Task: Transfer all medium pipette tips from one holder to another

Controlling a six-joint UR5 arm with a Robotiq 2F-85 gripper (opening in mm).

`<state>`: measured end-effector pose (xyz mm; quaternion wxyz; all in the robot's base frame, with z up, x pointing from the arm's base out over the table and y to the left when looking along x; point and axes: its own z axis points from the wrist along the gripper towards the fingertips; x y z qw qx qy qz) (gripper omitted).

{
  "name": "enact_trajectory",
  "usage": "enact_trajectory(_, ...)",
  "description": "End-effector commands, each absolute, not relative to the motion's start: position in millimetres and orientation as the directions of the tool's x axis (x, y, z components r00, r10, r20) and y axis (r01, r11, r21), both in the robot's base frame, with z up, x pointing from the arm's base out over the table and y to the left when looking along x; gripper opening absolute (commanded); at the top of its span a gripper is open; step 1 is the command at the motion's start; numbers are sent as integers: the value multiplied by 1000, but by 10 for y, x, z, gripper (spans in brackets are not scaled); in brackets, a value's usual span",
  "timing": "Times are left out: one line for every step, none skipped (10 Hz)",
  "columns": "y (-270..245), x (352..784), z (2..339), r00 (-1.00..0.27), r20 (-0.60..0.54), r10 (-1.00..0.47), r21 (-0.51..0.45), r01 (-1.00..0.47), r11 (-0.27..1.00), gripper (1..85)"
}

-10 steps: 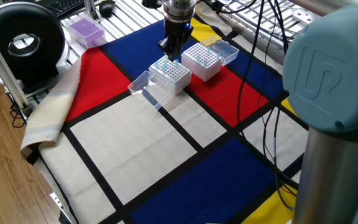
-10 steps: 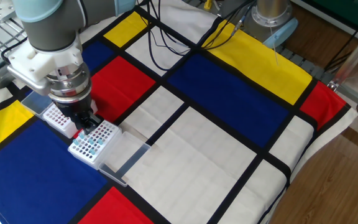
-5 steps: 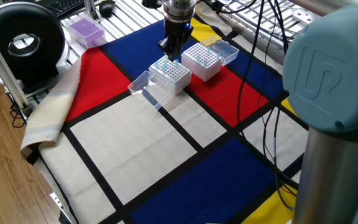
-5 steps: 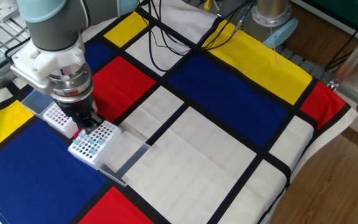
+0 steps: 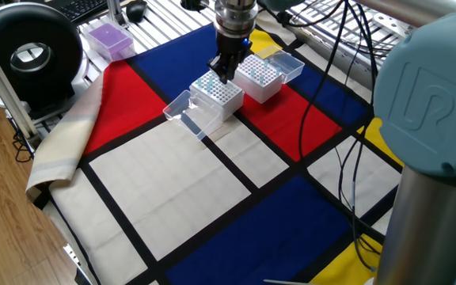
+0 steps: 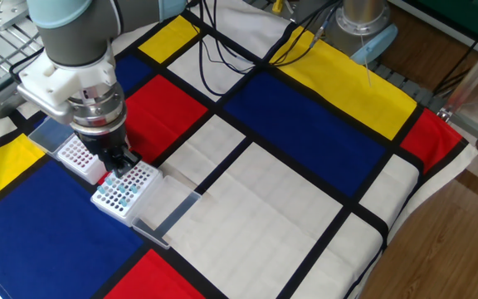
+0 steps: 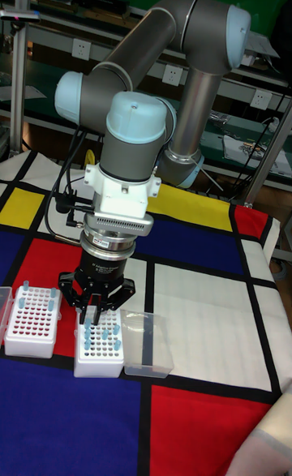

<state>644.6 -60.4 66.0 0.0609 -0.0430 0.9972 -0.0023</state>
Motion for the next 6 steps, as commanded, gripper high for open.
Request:
enact_trajectory(-589,6418,651,-989,-128,-72,2,-73,997,263)
enact_trajectory(-604,6423,639,-989,-131,-73,-1,-73,997,257)
enact_trajectory(-613,6430,637,-989,-132,-72,-4,-72,997,243)
enact_trajectory(-613,6434,637,-988,-134,-72,-4,-72,997,240)
enact_trajectory(-608,6438,637,-988,-135,-73,-3,-73,997,240)
enact_trajectory(-608,6446,637,-988,-138,-73,-3,-73,997,237)
